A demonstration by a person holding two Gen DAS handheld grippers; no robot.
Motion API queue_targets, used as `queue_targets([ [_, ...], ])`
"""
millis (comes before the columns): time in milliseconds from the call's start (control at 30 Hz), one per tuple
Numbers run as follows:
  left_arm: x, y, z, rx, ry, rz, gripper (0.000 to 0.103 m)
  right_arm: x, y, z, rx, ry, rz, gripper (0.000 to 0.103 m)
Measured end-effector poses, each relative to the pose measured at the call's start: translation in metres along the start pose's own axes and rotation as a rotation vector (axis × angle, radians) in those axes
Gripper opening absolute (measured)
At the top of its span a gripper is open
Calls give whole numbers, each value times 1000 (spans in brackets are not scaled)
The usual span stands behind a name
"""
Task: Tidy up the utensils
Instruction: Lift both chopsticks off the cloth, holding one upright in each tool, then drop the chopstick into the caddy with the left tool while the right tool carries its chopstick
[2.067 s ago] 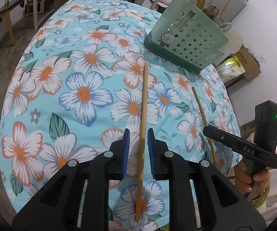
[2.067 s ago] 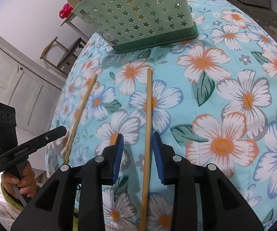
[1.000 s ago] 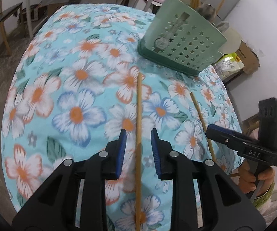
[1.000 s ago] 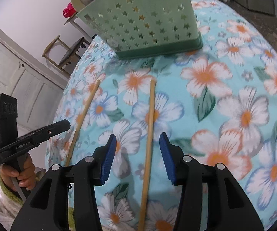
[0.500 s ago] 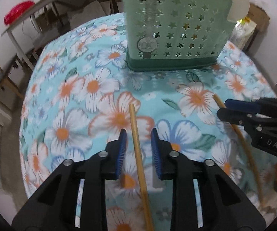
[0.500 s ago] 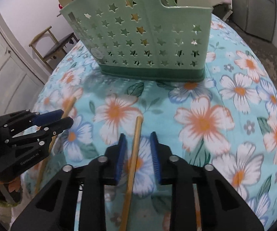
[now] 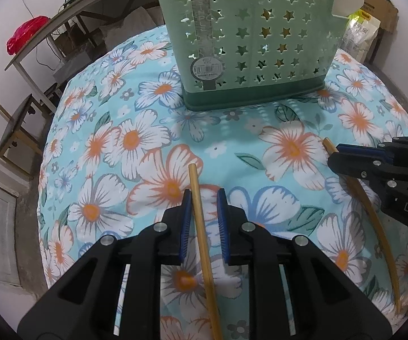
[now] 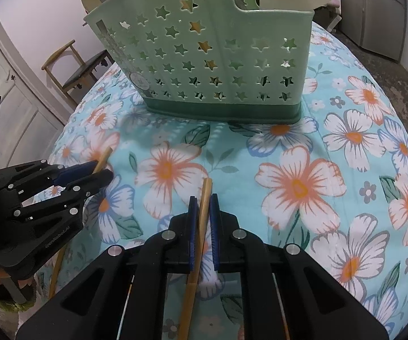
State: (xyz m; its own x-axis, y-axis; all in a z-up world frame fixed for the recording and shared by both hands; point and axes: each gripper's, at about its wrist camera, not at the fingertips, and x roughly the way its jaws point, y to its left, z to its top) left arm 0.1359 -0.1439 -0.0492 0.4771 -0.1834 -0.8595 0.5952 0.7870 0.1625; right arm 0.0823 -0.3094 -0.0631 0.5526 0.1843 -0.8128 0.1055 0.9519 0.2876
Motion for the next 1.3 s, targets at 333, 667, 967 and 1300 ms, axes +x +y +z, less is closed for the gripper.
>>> queue_targets([
  [333, 2, -8, 2, 9, -17, 22, 10, -2, -4, -2, 15, 0, 17, 9],
  [667, -40, 29, 12, -162, -135, -216, 4, -2, -5, -3, 23, 1, 22, 9],
  [967, -114, 56, 23, -252, -244, -416, 4, -3, -7, -3, 31, -1, 34, 9],
  [1300, -212, 64, 69, -239, -611, -392, 4, -4, -10, -3, 37, -3, 42, 9],
])
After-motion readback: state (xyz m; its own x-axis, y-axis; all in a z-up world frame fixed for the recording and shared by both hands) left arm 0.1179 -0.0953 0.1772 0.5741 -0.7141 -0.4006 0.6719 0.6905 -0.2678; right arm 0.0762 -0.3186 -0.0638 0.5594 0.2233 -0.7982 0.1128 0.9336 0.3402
